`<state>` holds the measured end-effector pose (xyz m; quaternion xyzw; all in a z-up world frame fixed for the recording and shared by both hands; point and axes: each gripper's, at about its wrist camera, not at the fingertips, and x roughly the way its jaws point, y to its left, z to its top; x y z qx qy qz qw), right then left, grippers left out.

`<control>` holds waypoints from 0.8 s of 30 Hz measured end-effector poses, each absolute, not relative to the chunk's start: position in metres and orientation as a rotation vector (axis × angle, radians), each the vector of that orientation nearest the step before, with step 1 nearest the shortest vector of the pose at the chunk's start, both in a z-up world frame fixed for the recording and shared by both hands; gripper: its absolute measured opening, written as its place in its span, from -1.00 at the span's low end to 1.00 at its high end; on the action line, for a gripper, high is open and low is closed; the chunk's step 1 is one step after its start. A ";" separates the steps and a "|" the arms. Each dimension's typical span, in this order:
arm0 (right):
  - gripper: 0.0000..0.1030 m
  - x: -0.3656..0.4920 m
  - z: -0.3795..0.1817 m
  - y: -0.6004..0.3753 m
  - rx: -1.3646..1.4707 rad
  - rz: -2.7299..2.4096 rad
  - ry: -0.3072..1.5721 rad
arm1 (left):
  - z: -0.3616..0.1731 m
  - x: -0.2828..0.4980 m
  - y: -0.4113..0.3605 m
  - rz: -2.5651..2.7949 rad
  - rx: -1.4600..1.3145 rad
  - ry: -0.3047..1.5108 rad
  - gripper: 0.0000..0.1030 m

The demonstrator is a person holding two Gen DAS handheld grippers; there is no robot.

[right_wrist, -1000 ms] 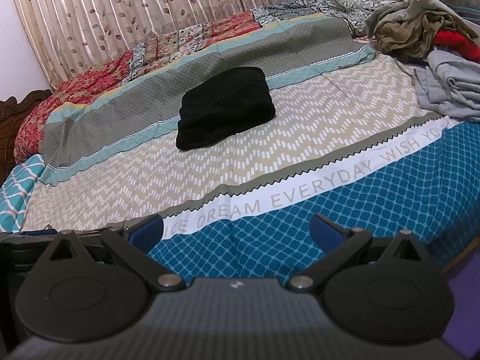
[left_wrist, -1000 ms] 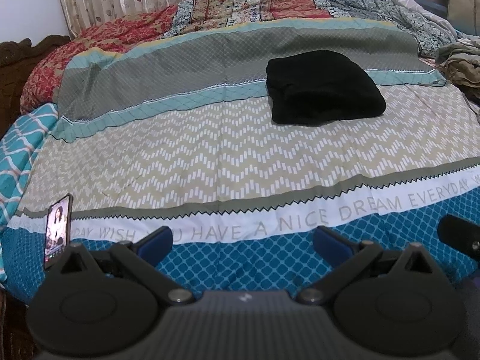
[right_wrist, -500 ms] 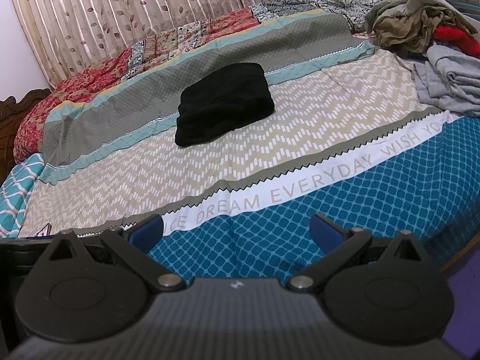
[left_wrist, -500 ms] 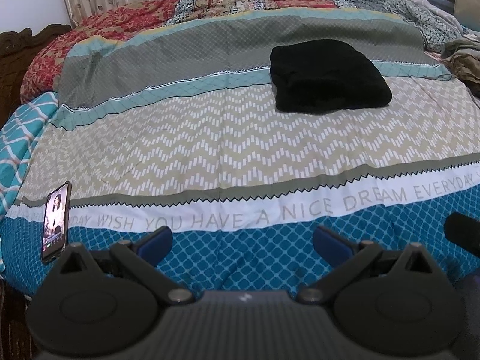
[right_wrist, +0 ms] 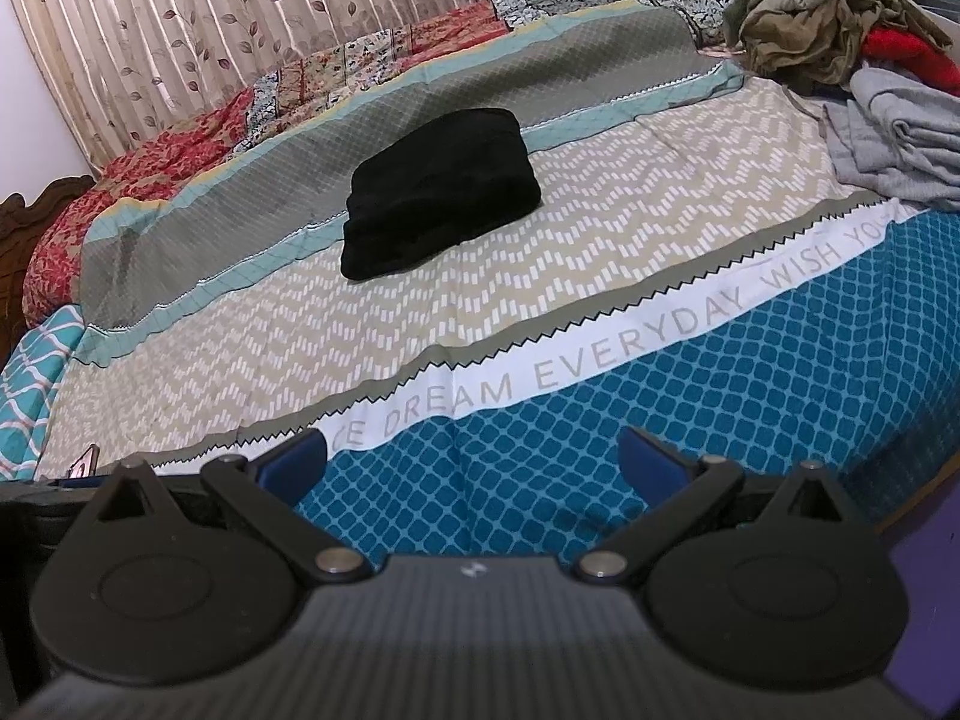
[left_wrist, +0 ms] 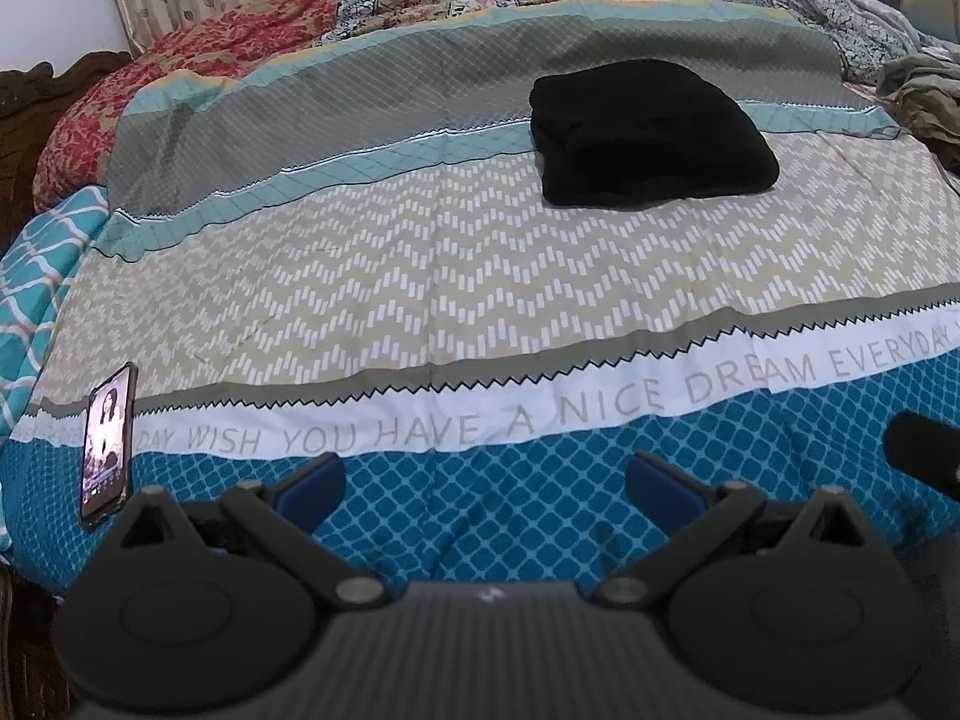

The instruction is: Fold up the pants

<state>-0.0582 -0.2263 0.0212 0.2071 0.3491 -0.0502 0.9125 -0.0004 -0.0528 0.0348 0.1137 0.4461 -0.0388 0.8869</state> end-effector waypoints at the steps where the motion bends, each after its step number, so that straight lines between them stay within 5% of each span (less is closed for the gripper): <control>1: 1.00 -0.058 0.021 -0.227 0.428 -0.104 0.721 | 0.035 0.000 -0.052 -0.077 0.238 0.925 1.00; 24: 1.00 -0.056 0.016 -0.229 0.442 -0.107 0.745 | 0.030 0.000 -0.052 -0.085 0.227 0.950 1.00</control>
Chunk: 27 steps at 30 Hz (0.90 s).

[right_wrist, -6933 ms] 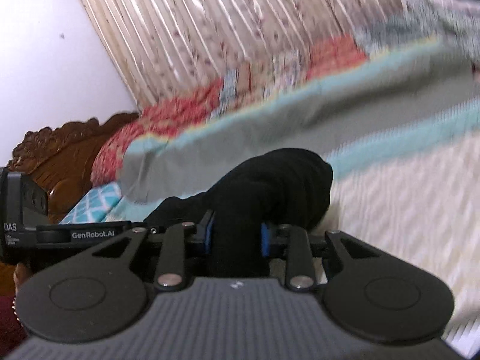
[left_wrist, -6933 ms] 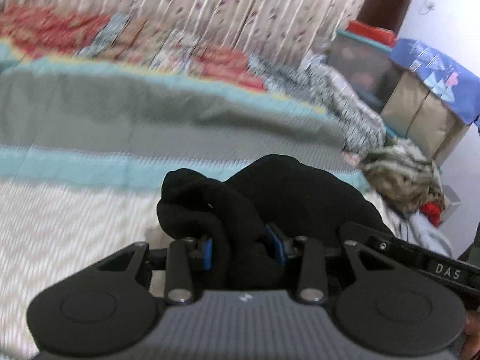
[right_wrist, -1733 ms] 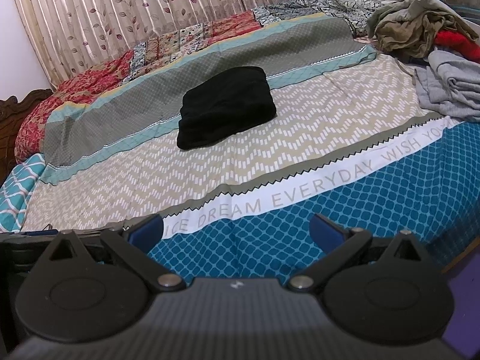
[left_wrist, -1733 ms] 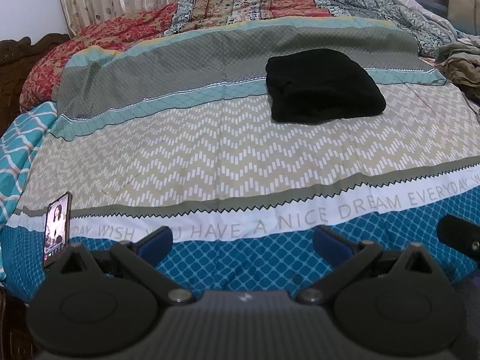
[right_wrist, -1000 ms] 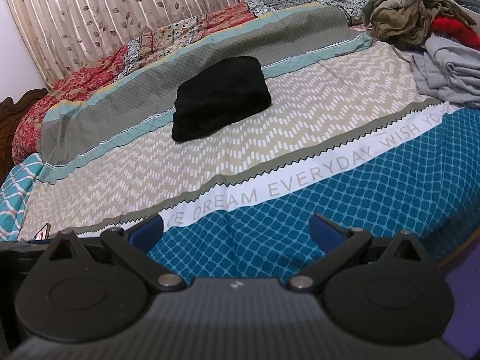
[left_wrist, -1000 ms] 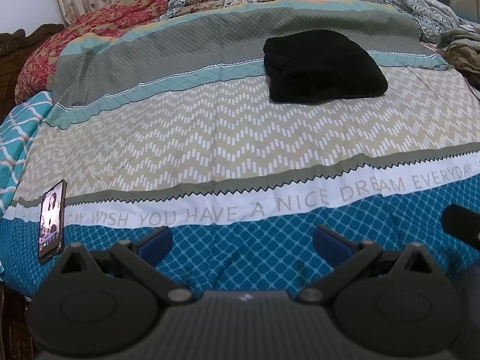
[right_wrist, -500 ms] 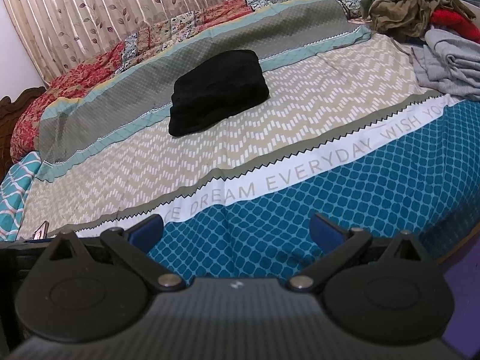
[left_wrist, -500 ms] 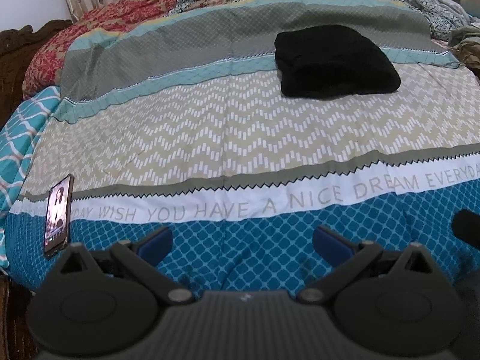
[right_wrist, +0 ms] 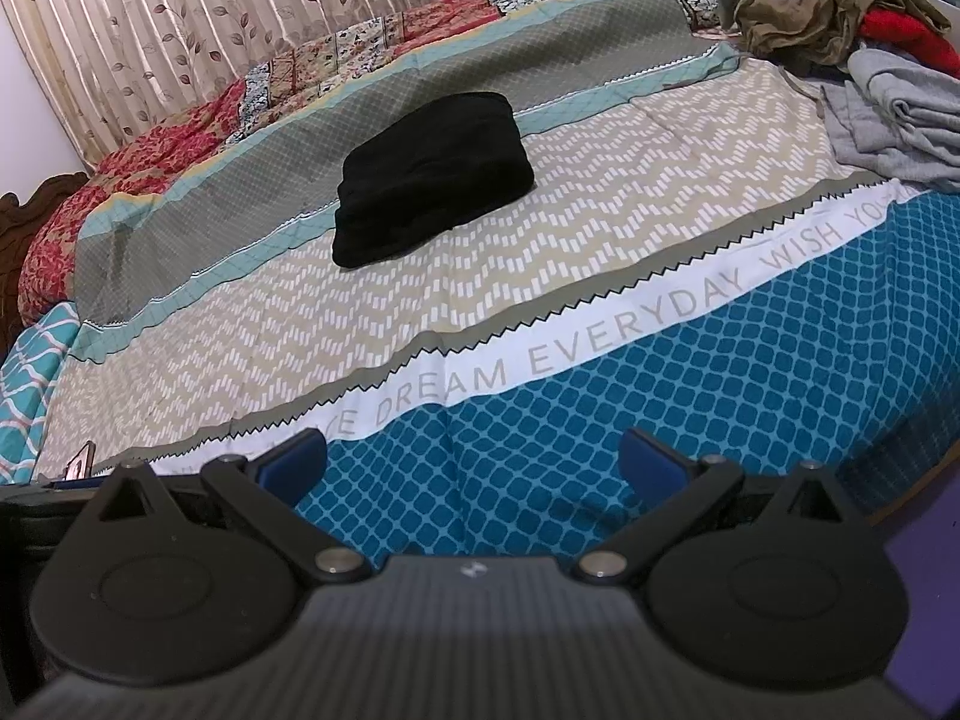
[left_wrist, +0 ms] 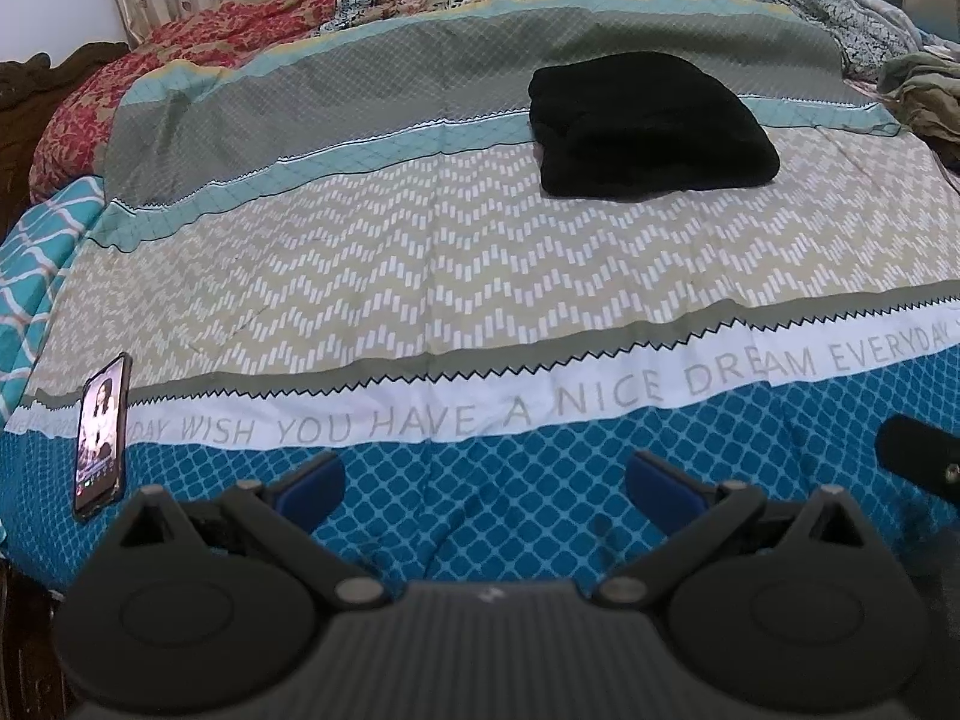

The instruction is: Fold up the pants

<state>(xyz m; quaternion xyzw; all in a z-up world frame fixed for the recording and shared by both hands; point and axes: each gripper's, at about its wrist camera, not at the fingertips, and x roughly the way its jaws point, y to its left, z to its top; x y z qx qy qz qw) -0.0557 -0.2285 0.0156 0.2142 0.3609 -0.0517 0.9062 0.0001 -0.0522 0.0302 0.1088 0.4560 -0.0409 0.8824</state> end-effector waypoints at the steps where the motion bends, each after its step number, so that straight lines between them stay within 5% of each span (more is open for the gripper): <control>1: 1.00 -0.056 0.016 -0.229 0.443 -0.106 0.746 | 0.030 0.000 -0.052 -0.085 0.227 0.955 1.00; 27: 1.00 -0.052 0.011 -0.229 0.449 -0.108 0.765 | 0.018 0.007 -0.049 -0.072 0.184 1.048 1.00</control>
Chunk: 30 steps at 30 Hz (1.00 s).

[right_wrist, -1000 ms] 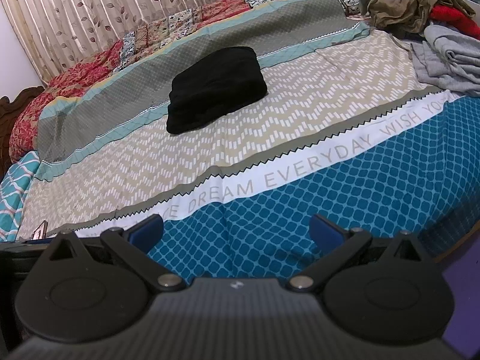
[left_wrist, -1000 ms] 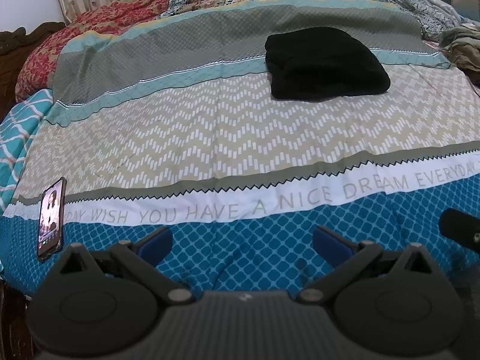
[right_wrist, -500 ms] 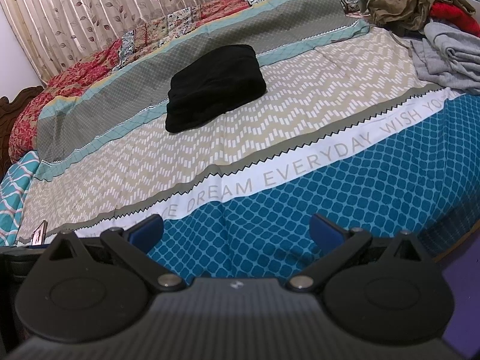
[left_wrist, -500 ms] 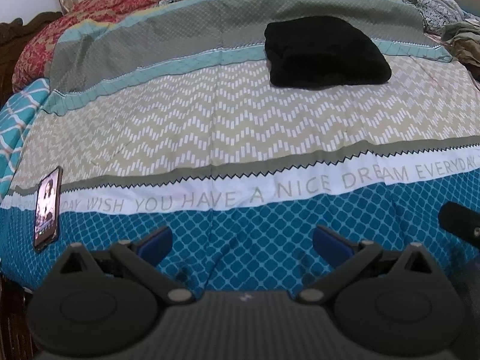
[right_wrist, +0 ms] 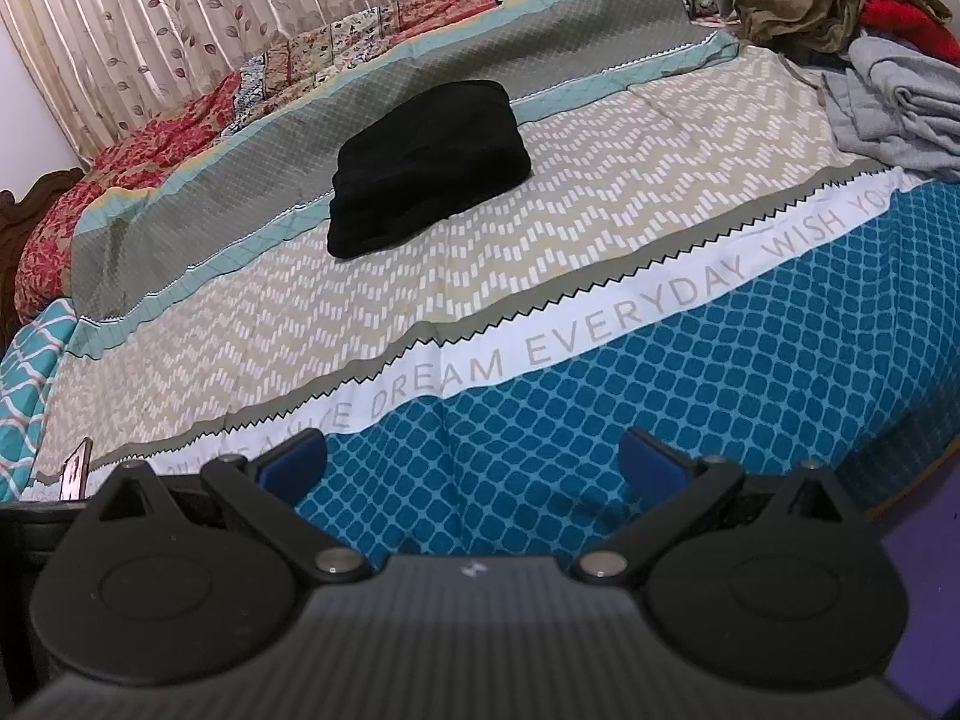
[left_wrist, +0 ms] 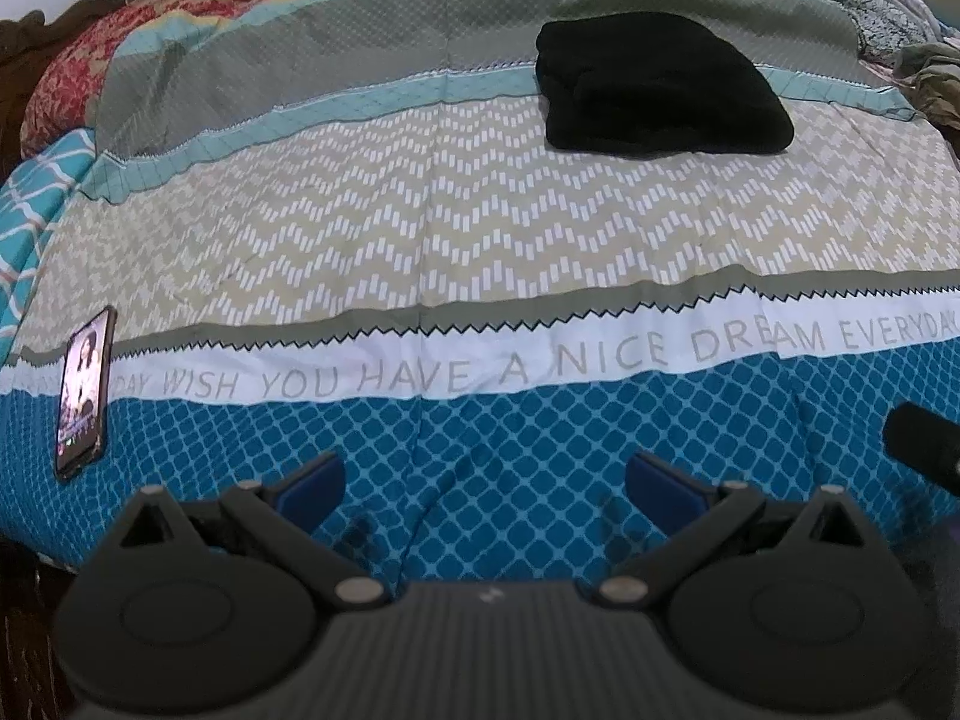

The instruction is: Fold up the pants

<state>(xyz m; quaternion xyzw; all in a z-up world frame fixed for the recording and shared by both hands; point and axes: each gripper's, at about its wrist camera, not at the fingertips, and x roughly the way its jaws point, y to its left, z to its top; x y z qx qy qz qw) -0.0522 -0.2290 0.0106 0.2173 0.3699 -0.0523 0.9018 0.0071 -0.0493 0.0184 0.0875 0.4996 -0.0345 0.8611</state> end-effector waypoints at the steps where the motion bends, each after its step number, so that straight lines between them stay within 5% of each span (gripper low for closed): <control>1: 1.00 -0.052 0.011 -0.229 0.449 -0.108 0.766 | 0.018 0.007 -0.049 -0.070 0.181 1.052 1.00; 30: 1.00 -0.052 0.008 -0.228 0.453 -0.106 0.774 | 0.017 0.004 -0.052 -0.077 0.208 1.037 1.00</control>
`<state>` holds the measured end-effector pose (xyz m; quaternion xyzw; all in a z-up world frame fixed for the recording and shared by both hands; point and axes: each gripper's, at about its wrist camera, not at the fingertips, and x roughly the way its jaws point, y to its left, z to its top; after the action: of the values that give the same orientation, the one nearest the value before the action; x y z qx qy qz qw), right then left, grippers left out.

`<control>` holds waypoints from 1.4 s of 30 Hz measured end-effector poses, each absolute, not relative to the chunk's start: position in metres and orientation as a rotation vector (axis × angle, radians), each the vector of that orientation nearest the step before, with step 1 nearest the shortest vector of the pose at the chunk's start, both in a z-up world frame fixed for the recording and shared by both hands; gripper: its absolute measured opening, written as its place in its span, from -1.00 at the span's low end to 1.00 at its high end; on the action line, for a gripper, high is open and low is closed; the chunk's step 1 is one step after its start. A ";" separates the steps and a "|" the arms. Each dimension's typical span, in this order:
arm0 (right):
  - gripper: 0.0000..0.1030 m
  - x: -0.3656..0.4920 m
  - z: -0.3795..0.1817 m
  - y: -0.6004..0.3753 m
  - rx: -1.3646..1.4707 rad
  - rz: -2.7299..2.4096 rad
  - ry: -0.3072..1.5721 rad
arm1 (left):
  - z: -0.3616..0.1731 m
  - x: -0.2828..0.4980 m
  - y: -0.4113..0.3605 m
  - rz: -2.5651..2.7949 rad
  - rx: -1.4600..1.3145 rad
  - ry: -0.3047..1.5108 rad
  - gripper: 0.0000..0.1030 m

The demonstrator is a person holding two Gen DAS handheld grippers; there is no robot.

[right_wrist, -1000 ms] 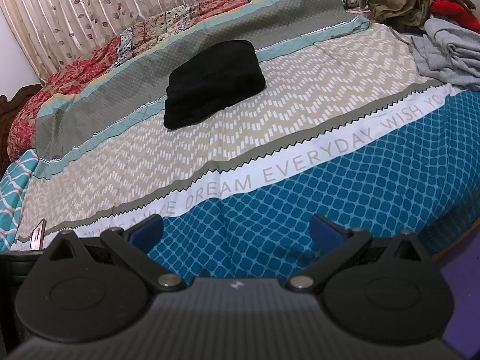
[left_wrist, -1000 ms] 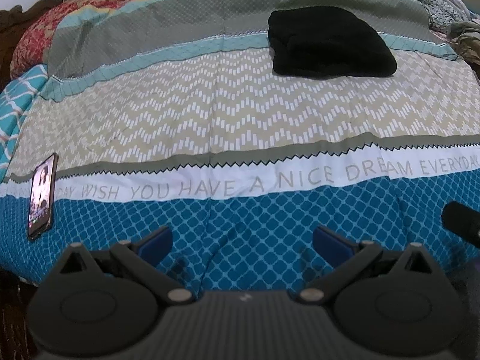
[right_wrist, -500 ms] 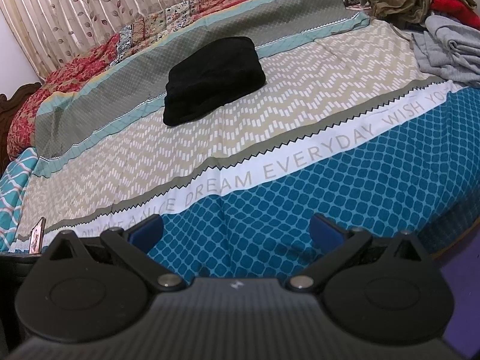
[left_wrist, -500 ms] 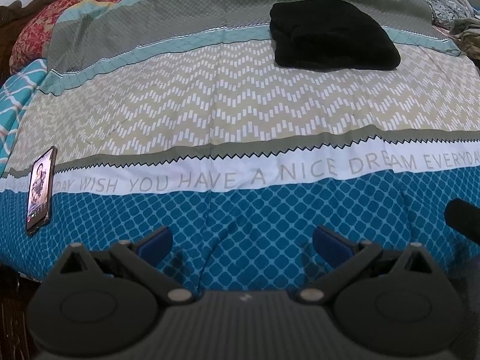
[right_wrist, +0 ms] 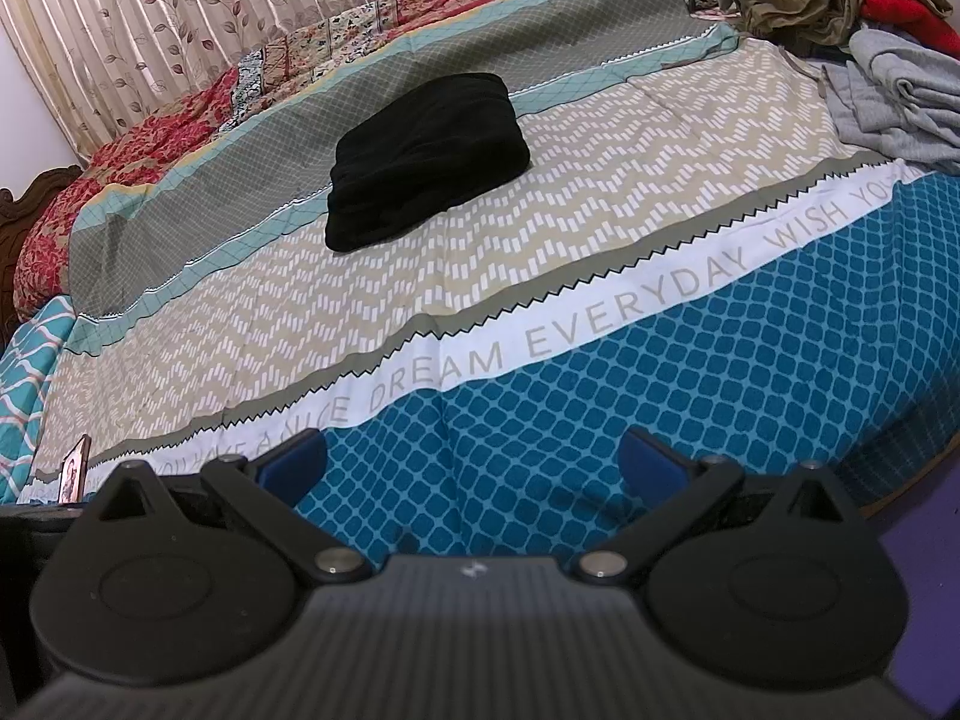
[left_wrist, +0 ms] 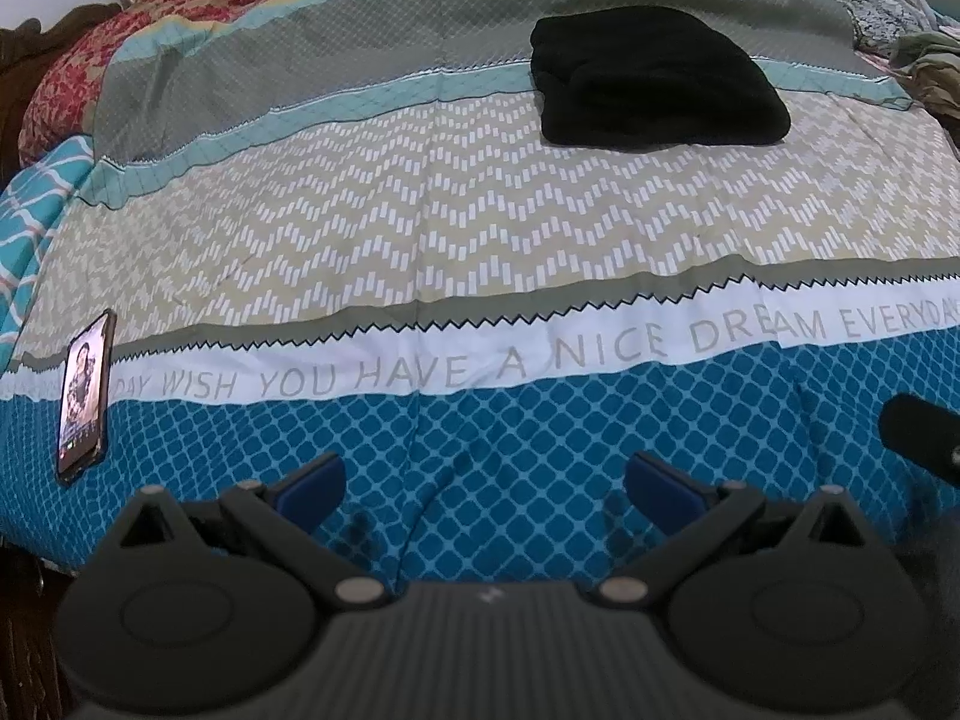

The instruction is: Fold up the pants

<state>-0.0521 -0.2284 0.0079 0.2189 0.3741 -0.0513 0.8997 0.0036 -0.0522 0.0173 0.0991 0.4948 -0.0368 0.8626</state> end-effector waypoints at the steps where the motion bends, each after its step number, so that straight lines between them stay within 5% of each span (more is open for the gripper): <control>1: 1.00 -0.052 0.008 -0.228 0.453 -0.106 0.774 | 0.018 0.003 -0.053 -0.078 0.210 1.035 1.00; 42: 1.00 -0.052 0.008 -0.229 0.454 -0.107 0.775 | 0.018 0.000 -0.058 -0.115 0.248 1.012 1.00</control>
<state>-0.0522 -0.2288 0.0076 0.2195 0.3745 -0.0517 0.8994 -0.0004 -0.0577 0.0179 0.1184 0.4830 -0.0548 0.8659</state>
